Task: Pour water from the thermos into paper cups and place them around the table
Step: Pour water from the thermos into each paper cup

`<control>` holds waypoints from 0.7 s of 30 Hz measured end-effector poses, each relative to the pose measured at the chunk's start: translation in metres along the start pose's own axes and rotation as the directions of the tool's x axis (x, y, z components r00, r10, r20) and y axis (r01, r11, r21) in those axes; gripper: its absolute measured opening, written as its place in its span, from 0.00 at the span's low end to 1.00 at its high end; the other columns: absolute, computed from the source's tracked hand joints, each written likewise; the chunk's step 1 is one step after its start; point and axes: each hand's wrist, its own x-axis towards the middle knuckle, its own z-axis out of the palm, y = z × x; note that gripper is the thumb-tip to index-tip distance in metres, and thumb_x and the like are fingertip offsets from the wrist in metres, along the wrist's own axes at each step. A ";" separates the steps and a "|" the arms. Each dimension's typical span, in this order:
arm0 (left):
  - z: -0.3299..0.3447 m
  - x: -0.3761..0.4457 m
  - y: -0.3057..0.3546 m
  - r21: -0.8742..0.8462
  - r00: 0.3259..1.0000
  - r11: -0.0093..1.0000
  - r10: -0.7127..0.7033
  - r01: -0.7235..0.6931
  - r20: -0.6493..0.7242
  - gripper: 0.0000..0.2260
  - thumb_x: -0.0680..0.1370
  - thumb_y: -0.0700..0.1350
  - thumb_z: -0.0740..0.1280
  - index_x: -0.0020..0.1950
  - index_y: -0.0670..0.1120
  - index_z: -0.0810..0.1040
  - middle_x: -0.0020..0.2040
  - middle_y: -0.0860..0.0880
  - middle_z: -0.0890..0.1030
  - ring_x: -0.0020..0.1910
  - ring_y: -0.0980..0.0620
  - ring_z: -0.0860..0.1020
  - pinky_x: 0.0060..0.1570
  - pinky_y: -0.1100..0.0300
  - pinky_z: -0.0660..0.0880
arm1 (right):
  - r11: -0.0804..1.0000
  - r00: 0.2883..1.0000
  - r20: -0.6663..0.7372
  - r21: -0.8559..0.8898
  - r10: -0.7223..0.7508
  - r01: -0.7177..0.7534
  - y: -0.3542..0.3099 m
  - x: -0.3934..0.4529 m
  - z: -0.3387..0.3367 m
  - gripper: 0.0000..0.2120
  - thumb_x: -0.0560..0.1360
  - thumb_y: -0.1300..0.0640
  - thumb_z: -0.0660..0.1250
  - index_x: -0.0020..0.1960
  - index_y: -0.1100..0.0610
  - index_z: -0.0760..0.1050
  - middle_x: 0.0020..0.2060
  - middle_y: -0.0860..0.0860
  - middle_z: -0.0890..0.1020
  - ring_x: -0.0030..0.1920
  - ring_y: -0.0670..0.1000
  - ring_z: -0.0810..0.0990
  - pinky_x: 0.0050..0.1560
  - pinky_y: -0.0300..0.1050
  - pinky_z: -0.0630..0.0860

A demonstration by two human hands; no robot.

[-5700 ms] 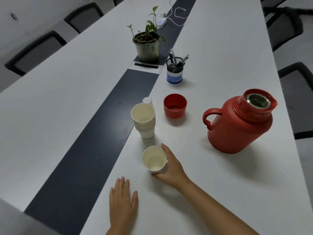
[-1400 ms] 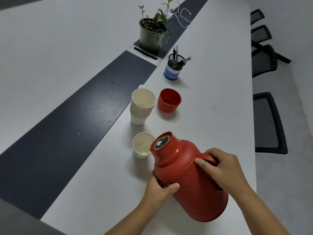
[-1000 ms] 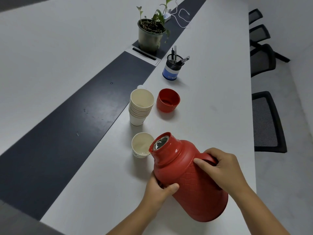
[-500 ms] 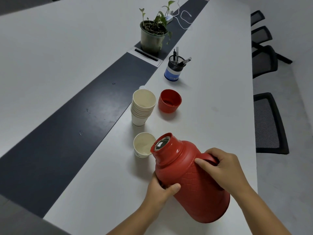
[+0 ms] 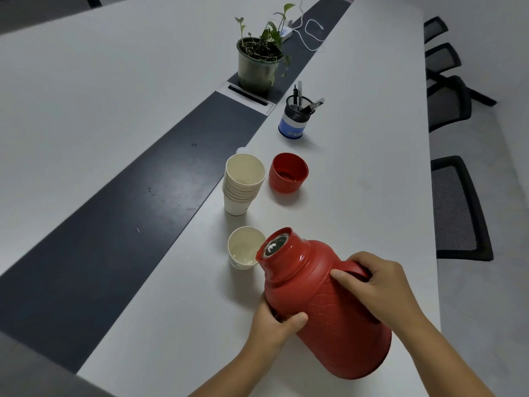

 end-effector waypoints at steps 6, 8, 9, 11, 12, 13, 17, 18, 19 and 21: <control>0.001 0.000 0.002 -0.003 1.000 1.000 -0.009 0.009 -0.009 0.41 0.48 0.55 0.78 0.58 0.46 0.70 0.50 0.51 0.81 0.47 0.59 0.81 0.41 0.68 0.76 | 1.000 1.000 -0.002 0.002 0.000 0.000 -0.001 0.001 0.000 0.08 0.65 0.56 0.74 0.32 0.52 0.75 0.28 0.51 0.80 0.35 0.45 0.76 0.33 0.34 0.70; 0.001 0.000 0.004 -0.009 1.000 1.000 -0.004 0.004 -0.004 0.35 0.51 0.53 0.75 0.56 0.47 0.70 0.50 0.50 0.81 0.47 0.60 0.81 0.40 0.68 0.76 | 1.000 1.000 -0.005 0.004 -0.004 0.004 0.000 0.001 -0.001 0.09 0.65 0.56 0.74 0.31 0.51 0.75 0.28 0.51 0.80 0.35 0.45 0.76 0.33 0.34 0.70; 0.001 0.000 0.005 -0.013 1.000 1.000 -0.002 0.002 -0.002 0.33 0.52 0.52 0.74 0.55 0.48 0.71 0.50 0.50 0.81 0.46 0.60 0.81 0.40 0.69 0.76 | 1.000 1.000 -0.006 0.013 -0.002 0.002 0.000 0.001 -0.001 0.09 0.65 0.57 0.74 0.31 0.51 0.75 0.28 0.50 0.80 0.35 0.45 0.76 0.33 0.34 0.69; 0.002 -0.001 0.007 -0.016 1.000 1.000 0.002 -0.002 -0.004 0.32 0.51 0.51 0.74 0.53 0.49 0.71 0.50 0.51 0.80 0.45 0.61 0.81 0.39 0.69 0.76 | 0.999 1.000 -0.012 0.038 0.006 -0.006 0.001 0.000 -0.002 0.08 0.65 0.57 0.74 0.31 0.52 0.75 0.28 0.50 0.80 0.34 0.46 0.76 0.32 0.32 0.69; 0.002 -0.001 0.009 -0.012 1.000 1.000 0.006 -0.006 -0.009 0.32 0.50 0.51 0.74 0.52 0.49 0.70 0.50 0.51 0.80 0.45 0.62 0.81 0.39 0.70 0.76 | 0.999 1.000 -0.017 0.052 0.009 -0.008 0.002 -0.001 -0.003 0.08 0.65 0.57 0.74 0.31 0.53 0.75 0.27 0.50 0.79 0.34 0.46 0.76 0.32 0.32 0.69; 0.002 -0.001 0.011 -0.004 1.000 1.000 0.015 -0.015 -0.013 0.32 0.50 0.50 0.74 0.52 0.49 0.70 0.50 0.50 0.80 0.45 0.62 0.81 0.38 0.70 0.76 | 0.998 1.000 -0.020 0.062 0.007 -0.005 0.003 -0.002 -0.004 0.08 0.64 0.58 0.74 0.31 0.53 0.75 0.27 0.50 0.79 0.33 0.45 0.76 0.31 0.31 0.69; 0.002 -0.003 0.021 0.067 0.997 0.995 0.078 -0.078 -0.005 0.35 0.50 0.50 0.75 0.55 0.52 0.68 0.53 0.51 0.78 0.48 0.63 0.80 0.43 0.70 0.76 | 0.997 0.999 -0.011 0.054 -0.048 0.049 0.007 -0.006 -0.009 0.13 0.64 0.59 0.74 0.31 0.49 0.72 0.26 0.50 0.77 0.33 0.45 0.76 0.31 0.30 0.68; 0.002 -0.004 0.024 0.087 0.995 0.992 0.095 -0.094 -0.006 0.36 0.50 0.51 0.75 0.55 0.52 0.68 0.54 0.51 0.78 0.49 0.64 0.79 0.43 0.71 0.75 | 0.997 0.998 -0.014 0.058 -0.056 0.057 0.008 -0.007 -0.010 0.14 0.64 0.60 0.74 0.31 0.48 0.71 0.25 0.49 0.77 0.33 0.45 0.75 0.30 0.30 0.68; 0.002 -0.004 0.027 0.109 0.994 0.988 0.112 -0.111 -0.004 0.37 0.50 0.51 0.75 0.56 0.52 0.68 0.54 0.51 0.77 0.49 0.65 0.79 0.44 0.71 0.75 | 0.996 0.998 -0.018 0.062 -0.062 0.063 0.009 -0.007 -0.011 0.15 0.65 0.60 0.74 0.31 0.47 0.70 0.24 0.49 0.76 0.32 0.44 0.75 0.30 0.30 0.68; 0.003 -0.003 0.033 0.150 0.989 0.978 0.146 -0.145 0.009 0.40 0.50 0.49 0.74 0.60 0.48 0.67 0.54 0.50 0.77 0.49 0.66 0.78 0.43 0.73 0.74 | 0.995 0.998 -0.014 0.076 -0.063 0.064 0.013 -0.009 -0.013 0.16 0.65 0.61 0.74 0.31 0.46 0.70 0.23 0.49 0.75 0.31 0.43 0.75 0.29 0.31 0.69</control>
